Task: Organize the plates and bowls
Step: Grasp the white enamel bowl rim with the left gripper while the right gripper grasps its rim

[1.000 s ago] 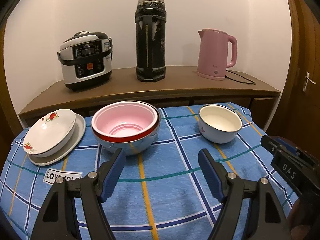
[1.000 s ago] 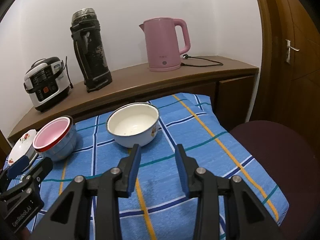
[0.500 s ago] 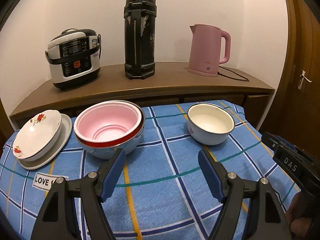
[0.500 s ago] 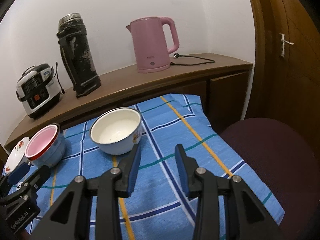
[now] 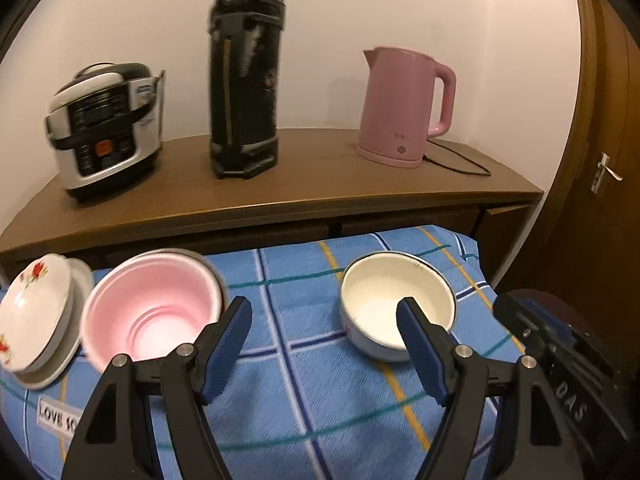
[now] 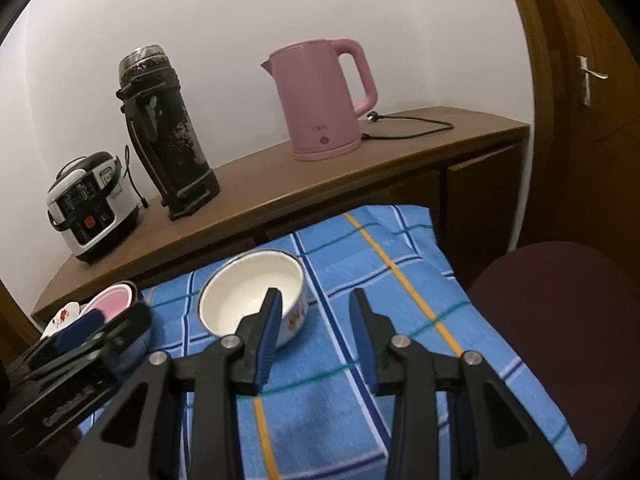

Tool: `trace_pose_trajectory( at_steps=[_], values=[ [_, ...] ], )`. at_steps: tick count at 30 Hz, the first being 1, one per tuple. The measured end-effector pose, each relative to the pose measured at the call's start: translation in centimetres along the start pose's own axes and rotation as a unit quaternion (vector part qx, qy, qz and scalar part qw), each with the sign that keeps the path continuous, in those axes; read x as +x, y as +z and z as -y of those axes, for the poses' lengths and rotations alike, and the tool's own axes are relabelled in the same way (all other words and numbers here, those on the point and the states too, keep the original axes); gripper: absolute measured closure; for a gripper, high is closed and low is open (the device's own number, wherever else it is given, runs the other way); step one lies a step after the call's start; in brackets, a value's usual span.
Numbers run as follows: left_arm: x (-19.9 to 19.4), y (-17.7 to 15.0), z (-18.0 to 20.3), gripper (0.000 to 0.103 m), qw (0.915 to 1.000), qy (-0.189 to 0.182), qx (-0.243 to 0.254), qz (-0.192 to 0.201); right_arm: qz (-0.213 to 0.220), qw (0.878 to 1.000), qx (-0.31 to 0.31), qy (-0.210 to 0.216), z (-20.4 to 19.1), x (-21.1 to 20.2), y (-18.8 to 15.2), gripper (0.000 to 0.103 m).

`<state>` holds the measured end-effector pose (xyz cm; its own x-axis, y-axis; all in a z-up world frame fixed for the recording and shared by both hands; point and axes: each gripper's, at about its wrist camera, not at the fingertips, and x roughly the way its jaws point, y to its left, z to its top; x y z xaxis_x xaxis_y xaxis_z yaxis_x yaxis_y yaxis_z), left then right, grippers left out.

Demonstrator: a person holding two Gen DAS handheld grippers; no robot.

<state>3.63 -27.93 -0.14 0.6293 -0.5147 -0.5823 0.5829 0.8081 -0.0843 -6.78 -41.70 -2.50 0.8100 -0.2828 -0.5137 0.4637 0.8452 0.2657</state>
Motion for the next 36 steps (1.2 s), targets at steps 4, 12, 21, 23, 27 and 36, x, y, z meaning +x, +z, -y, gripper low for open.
trace_pose_trajectory(
  at_steps=[4,12,21,23,27,36],
  values=[
    [2.6,1.1,0.8,0.044,0.9997,0.008,0.016,-0.018,-0.005,1.000,0.004,0.009,-0.2,1.5,0.7,0.071],
    [6.1,1.2,0.6,0.056,0.9986,0.005,-0.006,-0.052,-0.030,0.999,0.019,0.020,0.2,4.7,1.1,0.071],
    [8.3,1.0,0.1,0.073,0.9971,0.007,-0.020,-0.073,-0.057,0.998,0.017,0.024,-0.2,7.1,0.7,0.080],
    [8.7,0.9,0.2,0.077,0.9971,0.004,-0.020,-0.074,-0.060,0.998,0.019,0.025,-0.1,7.5,0.6,0.086],
    [9.1,0.8,0.5,0.091,0.9972,-0.003,-0.019,-0.072,-0.068,0.997,0.026,0.029,0.1,8.0,0.3,0.089],
    [9.0,0.6,0.4,0.091,0.9980,-0.010,-0.021,-0.059,-0.049,0.998,0.023,0.024,-0.2,7.8,0.0,0.091]
  ],
)
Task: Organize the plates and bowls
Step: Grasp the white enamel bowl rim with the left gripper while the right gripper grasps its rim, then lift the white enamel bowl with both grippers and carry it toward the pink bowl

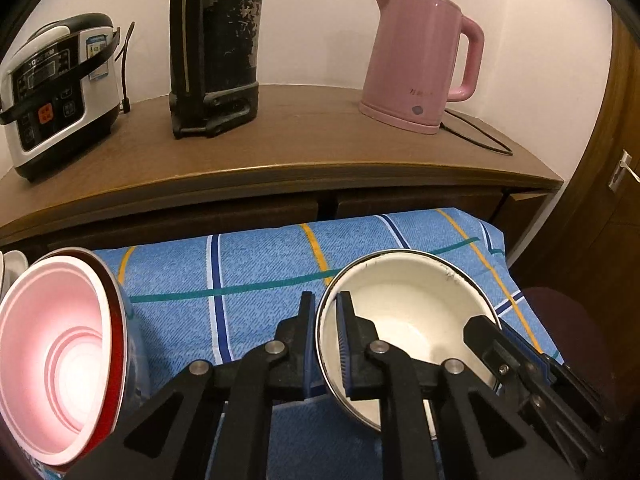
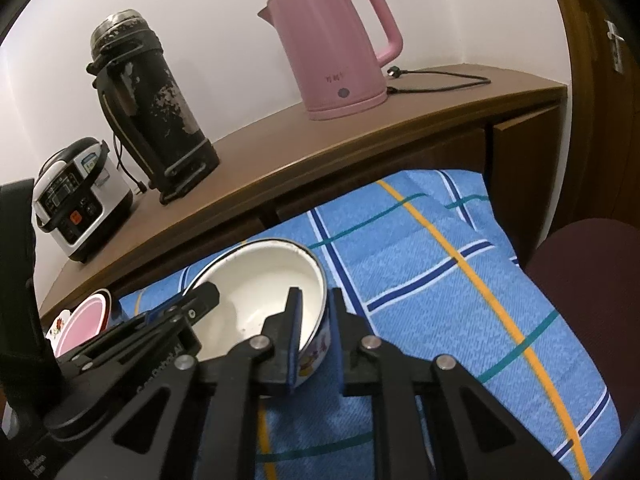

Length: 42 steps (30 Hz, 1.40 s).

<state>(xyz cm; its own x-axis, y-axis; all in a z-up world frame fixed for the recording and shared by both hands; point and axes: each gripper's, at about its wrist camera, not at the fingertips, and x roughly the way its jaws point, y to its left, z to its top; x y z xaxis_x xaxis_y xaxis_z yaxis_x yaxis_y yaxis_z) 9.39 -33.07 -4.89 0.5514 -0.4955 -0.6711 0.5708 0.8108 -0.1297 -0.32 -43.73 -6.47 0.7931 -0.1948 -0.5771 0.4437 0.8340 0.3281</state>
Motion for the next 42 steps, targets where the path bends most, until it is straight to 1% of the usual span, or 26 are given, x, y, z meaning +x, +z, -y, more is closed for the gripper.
trace_pose_trajectory(
  at_steps=[8,14,24,29,42],
  values=[
    [-0.4,-0.1,-0.2,0.091,1.0000,-0.001,-0.003,-0.002,0.009,1.000,0.003,0.000,0.0,-0.4,0.0,0.093],
    [-1.6,-0.4,-0.3,0.091,1.0000,0.000,0.001,0.004,0.014,1.000,0.002,0.001,-0.3,-1.3,-0.1,0.094],
    [-4.8,-1.6,-1.3,0.092,0.9999,0.005,0.001,0.016,0.014,1.000,-0.003,0.006,-1.6,-3.9,-1.4,0.095],
    [-6.9,-2.4,-1.9,0.092,0.9996,0.009,0.002,0.027,0.013,1.000,-0.008,0.008,-2.6,-5.2,-2.3,0.095],
    [-10.8,-4.5,-4.4,0.092,0.9990,0.025,-0.006,0.036,0.004,0.999,-0.026,0.024,-5.7,-7.9,-4.5,0.095]
  ],
)
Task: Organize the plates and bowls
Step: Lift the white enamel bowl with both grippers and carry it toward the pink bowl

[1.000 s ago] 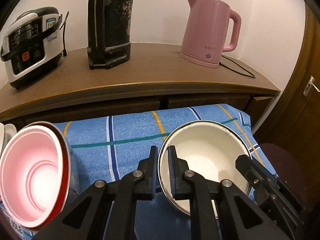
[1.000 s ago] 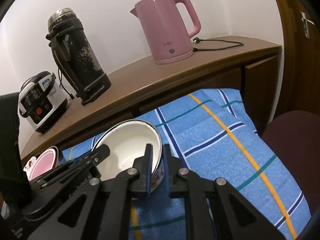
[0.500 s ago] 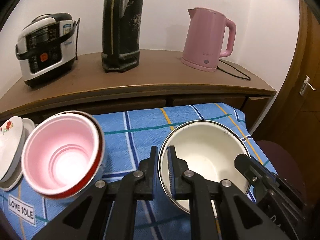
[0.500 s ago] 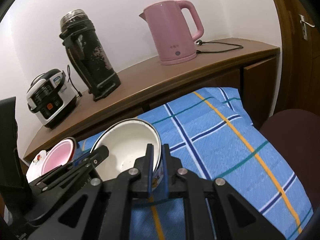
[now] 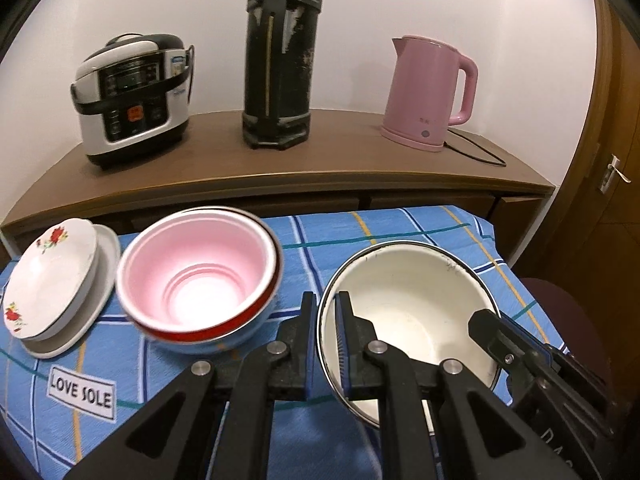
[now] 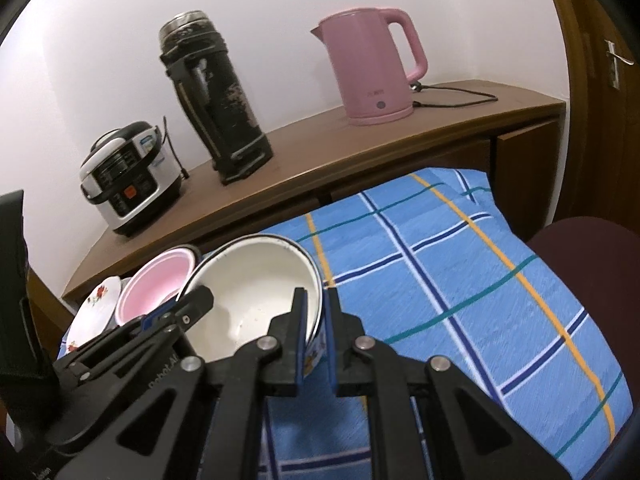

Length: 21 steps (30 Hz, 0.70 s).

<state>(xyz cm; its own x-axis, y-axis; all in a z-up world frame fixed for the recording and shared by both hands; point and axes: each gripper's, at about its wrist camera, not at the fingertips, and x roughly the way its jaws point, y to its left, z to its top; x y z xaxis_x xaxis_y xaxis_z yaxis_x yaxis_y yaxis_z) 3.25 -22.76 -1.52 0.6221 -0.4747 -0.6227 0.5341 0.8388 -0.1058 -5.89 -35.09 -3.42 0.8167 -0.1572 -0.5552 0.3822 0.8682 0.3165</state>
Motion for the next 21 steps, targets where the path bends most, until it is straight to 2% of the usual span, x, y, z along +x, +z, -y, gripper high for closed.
trace_pose_trajectory(
  at_steps=[8,21],
  values=[
    [-1.6,-0.9,-2.1,0.092,0.9999,0.012,-0.009,0.001,-0.005,1.000,-0.015,0.014,-2.2,-0.8,-0.9,0.095],
    [-3.7,-0.5,-6.3,0.092,0.9984,0.034,-0.041,0.018,-0.003,0.998,-0.050,0.039,-6.8,-0.6,-1.1,0.095]
  ],
)
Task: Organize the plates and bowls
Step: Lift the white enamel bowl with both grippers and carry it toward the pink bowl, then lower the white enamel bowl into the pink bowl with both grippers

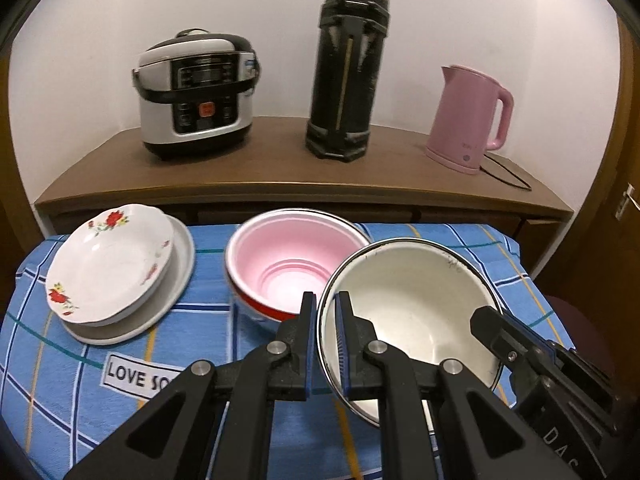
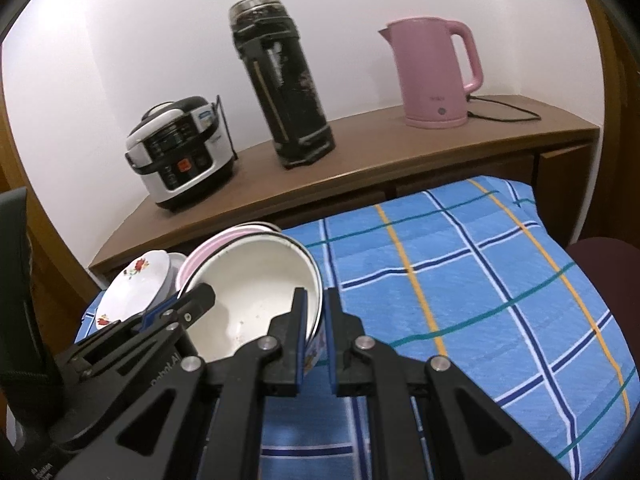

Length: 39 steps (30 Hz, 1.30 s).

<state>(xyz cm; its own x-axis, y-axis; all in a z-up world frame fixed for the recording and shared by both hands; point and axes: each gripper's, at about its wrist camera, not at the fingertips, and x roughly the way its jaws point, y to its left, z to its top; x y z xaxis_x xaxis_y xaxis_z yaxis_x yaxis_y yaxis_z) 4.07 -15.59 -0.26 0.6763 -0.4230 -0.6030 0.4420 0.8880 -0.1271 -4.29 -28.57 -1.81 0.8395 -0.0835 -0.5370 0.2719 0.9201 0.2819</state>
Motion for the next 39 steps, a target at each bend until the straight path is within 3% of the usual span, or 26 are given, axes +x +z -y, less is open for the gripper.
trace_pose_trajectory(
  at_steps=[15,25,39],
  values=[
    [-0.7,2.0,-3.1,0.092,0.9992,0.016,-0.028,0.025,0.015,0.999,-0.024,0.028,-3.5,1.1,1.8,0.095],
    [-0.6,5.8,-3.7,0.092,0.9977,0.033,-0.016,0.058,0.047,0.998,-0.030,0.042,-5.4,1.8,5.2,0.095],
    [4.5,5.7,-4.8,0.092,0.9987,0.043,-0.026,0.014,0.007,0.999,-0.003,0.043,-4.8,6.8,5.4,0.095]
  ],
)
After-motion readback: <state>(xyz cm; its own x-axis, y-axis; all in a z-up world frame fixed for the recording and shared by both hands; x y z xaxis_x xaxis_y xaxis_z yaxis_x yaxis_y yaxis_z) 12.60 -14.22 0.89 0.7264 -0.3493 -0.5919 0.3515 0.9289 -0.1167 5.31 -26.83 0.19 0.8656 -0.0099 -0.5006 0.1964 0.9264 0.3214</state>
